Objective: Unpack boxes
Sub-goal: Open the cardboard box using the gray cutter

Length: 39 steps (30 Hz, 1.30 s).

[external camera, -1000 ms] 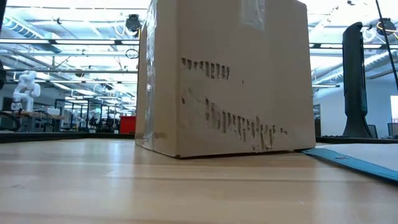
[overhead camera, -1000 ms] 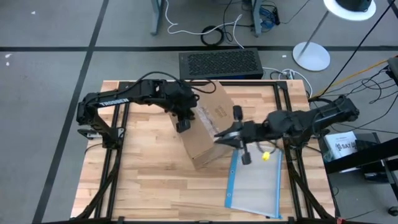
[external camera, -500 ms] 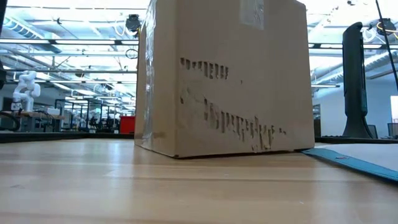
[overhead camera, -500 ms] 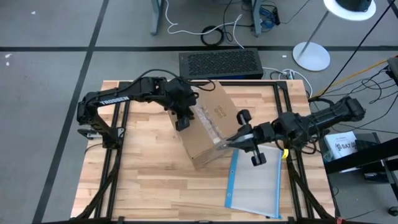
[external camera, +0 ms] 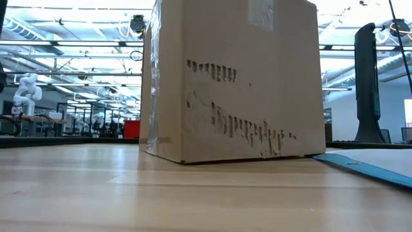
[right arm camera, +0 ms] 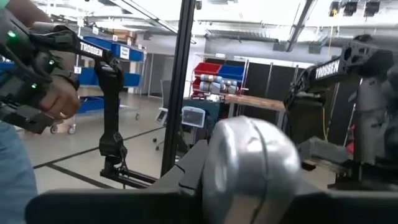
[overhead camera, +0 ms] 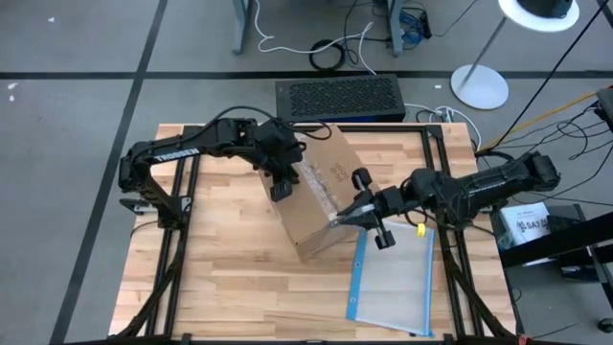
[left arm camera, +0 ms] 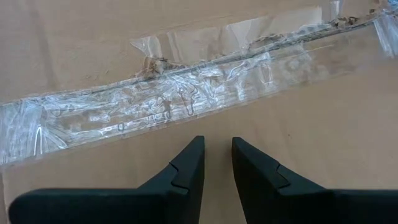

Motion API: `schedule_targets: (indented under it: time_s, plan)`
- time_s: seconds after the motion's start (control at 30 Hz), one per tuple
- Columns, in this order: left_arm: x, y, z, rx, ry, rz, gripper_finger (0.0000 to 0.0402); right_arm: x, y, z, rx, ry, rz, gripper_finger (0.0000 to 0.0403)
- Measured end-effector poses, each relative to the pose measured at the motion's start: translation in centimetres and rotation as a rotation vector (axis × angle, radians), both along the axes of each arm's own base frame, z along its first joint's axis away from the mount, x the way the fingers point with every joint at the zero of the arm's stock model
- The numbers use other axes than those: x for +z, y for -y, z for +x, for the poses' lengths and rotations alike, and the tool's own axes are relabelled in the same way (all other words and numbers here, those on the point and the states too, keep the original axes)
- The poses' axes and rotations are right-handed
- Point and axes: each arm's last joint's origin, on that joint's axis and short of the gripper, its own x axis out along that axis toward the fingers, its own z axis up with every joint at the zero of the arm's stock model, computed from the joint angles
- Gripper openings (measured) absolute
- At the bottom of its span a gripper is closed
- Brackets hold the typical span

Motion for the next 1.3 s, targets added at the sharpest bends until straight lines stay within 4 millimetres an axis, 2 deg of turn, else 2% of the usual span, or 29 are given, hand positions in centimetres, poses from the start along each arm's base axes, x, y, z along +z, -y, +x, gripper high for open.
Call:
schedule_targets:
  time_s: [0.13,0.43,1.07,1.3]
  plan:
    - [-0.3,0.0,0.0,-0.003,-0.005,0.002,0.0088,-0.1,0.3,0.2,0.001,-0.002,-0.008,0.0059]
    - [-2.3,0.3,0.2,-0.032,-0.048,0.006,0.0088,0.6,0.5,-0.7,-0.019,0.015,-0.029,0.0059]
    - [-2.3,0.2,0.4,-0.031,-0.035,0.012,0.0088,1.0,0.8,-1.0,-0.026,0.035,-0.025,0.0059]
    - [-2.3,0.2,0.4,-0.031,-0.035,0.012,0.0088,0.3,0.7,-0.2,-0.018,0.01,-0.013,0.0059]
